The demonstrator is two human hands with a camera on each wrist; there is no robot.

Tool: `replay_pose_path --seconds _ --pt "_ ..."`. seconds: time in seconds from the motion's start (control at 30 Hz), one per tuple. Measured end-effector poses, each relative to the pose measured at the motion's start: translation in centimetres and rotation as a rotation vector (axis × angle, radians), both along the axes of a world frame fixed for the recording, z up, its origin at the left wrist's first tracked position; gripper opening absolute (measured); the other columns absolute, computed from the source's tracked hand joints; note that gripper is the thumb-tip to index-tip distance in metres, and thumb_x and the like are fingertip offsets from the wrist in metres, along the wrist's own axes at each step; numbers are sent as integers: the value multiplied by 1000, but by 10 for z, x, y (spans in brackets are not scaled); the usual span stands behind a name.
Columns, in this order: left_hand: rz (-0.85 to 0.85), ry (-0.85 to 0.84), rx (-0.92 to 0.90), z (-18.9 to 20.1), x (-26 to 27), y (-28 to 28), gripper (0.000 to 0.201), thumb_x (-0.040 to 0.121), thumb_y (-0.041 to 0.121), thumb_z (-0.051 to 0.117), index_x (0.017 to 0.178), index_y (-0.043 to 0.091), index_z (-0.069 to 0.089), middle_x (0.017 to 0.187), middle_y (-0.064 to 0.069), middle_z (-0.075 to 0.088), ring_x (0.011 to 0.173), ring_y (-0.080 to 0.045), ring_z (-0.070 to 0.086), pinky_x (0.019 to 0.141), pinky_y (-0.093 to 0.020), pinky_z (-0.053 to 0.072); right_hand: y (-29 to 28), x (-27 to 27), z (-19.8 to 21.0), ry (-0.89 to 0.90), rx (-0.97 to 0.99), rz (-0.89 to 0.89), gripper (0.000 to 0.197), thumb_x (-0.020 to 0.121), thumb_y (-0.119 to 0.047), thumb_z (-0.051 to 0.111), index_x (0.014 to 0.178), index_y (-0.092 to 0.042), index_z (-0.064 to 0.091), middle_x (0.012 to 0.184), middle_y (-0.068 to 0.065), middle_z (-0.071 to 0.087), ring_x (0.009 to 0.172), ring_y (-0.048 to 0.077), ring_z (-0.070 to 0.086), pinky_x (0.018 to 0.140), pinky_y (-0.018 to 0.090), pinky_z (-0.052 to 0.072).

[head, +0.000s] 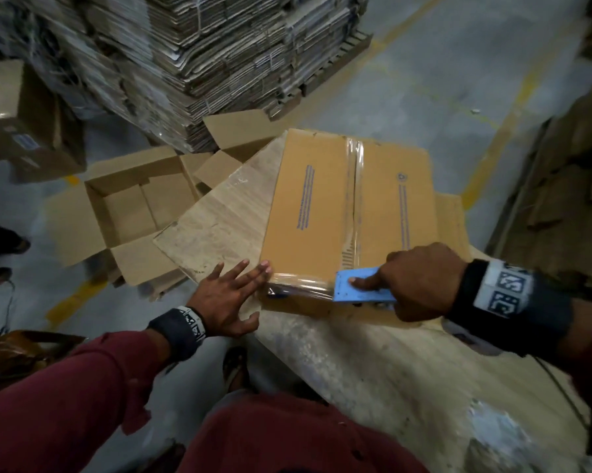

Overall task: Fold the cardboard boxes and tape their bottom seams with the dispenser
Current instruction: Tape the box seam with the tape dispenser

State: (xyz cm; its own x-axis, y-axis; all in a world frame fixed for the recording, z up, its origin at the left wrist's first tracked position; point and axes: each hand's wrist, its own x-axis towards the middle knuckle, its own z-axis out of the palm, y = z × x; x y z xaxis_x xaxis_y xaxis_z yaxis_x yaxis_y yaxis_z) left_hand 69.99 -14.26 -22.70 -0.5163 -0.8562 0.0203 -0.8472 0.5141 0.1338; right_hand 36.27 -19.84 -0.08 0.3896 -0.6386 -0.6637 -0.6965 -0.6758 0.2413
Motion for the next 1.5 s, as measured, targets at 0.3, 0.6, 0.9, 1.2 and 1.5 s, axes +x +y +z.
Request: replay_pose_path --seconds 0.3,0.6,0.9,1.2,1.5 --pt "7 -32 16 7 12 -2 94 86 69 56 163 22 30 169 3 28 150 -35 37 108 -53 48 -11 22 -36 27 63 92 67 93 -48 57 153 -55 29 125 4 60 104 31 65 73 34 46" --pt "-7 60 -177 9 -56 7 71 90 44 64 148 4 54 158 -15 46 146 -35 43 118 -51 39 -15 23 -47 -37 57 153 56 94 -47 57 149 -43 45 122 6 56 100 33 66 69 35 42" --pt "-24 104 -199 -14 -125 8 64 91 18 62 152 3 48 159 -14 45 149 -28 41 122 -47 33 -17 15 -51 -92 88 146 55 94 -45 59 148 -42 46 125 4 60 108 32 65 72 34 42" --pt "-59 139 -226 -15 -121 3 72 83 21 66 151 4 49 158 -14 46 149 -28 42 121 -47 35 -28 -56 -27 -44 164 58 68 89 -45 65 149 -57 36 132 -4 58 110 26 65 80 35 52" --pt "-89 126 -196 -14 -111 -6 76 85 30 66 154 5 45 160 -14 44 148 -29 42 122 -48 33 -15 -108 -25 16 155 -82 67 93 -39 61 150 -59 31 128 -2 57 105 25 65 75 34 52"
